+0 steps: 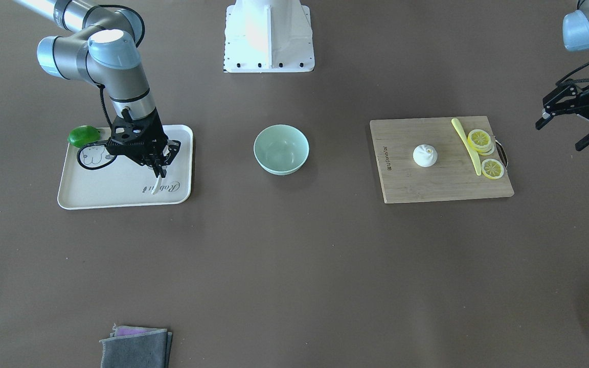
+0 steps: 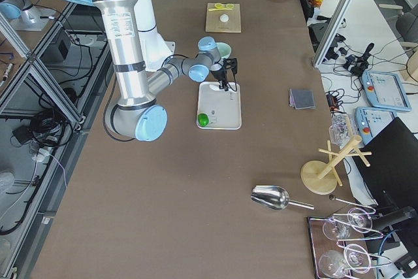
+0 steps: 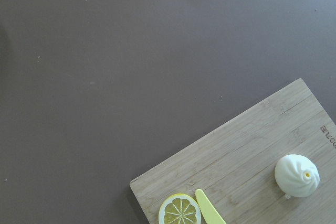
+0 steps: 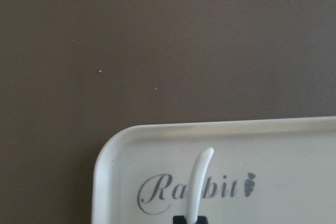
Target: Put spoon and bun in bowl
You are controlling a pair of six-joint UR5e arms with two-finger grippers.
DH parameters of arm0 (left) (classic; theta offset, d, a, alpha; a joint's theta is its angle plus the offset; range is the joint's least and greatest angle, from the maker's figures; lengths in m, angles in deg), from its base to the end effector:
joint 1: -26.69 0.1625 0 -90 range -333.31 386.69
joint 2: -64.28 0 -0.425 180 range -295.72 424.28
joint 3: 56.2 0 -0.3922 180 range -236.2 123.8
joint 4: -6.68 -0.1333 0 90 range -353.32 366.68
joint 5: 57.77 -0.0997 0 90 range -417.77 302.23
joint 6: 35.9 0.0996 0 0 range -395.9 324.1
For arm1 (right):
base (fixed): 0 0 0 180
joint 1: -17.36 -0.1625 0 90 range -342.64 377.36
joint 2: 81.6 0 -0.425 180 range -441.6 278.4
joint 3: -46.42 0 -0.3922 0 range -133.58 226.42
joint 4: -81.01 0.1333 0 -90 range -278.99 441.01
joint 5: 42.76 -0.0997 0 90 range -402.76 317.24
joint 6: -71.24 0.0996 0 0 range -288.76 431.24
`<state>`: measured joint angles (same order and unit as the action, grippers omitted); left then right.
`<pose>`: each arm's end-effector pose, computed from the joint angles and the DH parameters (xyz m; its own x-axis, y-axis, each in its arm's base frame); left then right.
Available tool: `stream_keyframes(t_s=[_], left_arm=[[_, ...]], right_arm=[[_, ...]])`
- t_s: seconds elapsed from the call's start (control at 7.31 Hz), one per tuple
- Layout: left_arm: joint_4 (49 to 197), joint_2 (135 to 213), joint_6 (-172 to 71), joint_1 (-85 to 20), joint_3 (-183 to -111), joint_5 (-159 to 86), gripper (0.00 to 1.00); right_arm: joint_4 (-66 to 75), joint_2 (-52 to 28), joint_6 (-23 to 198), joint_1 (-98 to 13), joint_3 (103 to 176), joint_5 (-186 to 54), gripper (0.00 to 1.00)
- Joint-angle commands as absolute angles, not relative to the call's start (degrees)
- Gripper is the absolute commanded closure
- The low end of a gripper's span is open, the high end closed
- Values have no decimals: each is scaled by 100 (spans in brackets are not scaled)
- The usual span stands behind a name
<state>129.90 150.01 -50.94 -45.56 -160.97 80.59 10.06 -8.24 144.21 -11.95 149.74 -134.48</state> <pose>0.0878 -0.4673 0.4938 0.5162 0.4921 -0.7010 -0.0894 0.8450 0.5273 -0.4612 -0.4083 0.3639 0.6844 0.0485 0.7275 -0.2815 0.9380 0.2022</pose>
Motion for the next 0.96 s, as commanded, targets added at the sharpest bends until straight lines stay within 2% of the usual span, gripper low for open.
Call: stream_keyframes(t_s=[0.0,0.27,0.41,0.55,0.82], left_arm=[[12990,15032,-5110,-4459,-16088,8057,2],[12981,15041,-5110,-4406,-16079,8057,2],[12981,15041,-5110,-4406,-16079,8057,2],[12972,15041,-5110,-4388,-16079,8057,2],[12981,15050,-5110,-4336,-16070,8066,2]], right_arm=[[-163,-1957,15644,-1156,15005,-13434,100],[-1289,-3039,17023,-763,14934,-13024,100],[-1512,-3436,17882,-456,14725,-12394,100],[-1531,-3831,18369,-209,14201,-11866,100],[-1514,-3932,18418,126,13950,-11352,100]])
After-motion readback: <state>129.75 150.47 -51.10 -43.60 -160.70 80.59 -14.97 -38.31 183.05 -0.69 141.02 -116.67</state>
